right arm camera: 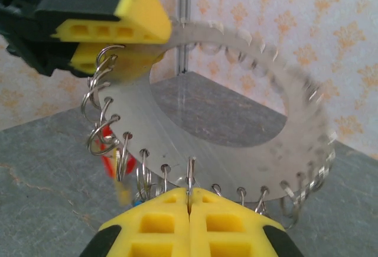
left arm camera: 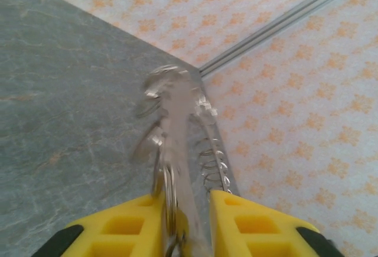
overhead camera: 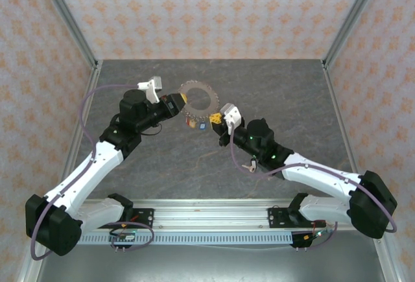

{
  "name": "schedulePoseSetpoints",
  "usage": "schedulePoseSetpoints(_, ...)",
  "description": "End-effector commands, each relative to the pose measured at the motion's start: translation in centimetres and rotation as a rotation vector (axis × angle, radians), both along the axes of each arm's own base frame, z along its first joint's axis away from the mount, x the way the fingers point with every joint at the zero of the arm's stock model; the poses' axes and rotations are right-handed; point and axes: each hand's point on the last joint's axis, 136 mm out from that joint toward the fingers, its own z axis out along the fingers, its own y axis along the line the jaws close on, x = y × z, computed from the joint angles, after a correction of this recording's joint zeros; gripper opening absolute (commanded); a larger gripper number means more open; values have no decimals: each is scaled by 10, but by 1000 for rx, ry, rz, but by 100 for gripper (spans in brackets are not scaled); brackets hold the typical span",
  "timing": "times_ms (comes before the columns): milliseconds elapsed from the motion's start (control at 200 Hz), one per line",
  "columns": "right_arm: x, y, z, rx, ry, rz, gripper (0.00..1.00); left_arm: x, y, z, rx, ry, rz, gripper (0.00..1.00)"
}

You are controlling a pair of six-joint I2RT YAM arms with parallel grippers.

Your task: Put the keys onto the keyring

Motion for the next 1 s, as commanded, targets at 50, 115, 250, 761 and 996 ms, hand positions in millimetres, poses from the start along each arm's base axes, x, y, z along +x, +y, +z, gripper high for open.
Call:
schedulePoseSetpoints(50,1,-3,-7,-35,108,22,0,2,3,-30,-11,63,47,28)
schedulePoseSetpoints(115,4,-4,-14,-66,137,15,0,3,2,-44,-13,85,56,29)
schedulePoseSetpoints(250,15,-8,-34,-134,199,-31,0,4,2,-77,6,152,82,36)
schedulePoseSetpoints(761,22,-18,-86,-651,189,-46,0,-7,35,-120,178,209,199,63)
schedulePoseSetpoints(996,7,-2,-100,-838,-43,14,0,-8,56,-98,244,133,275,67)
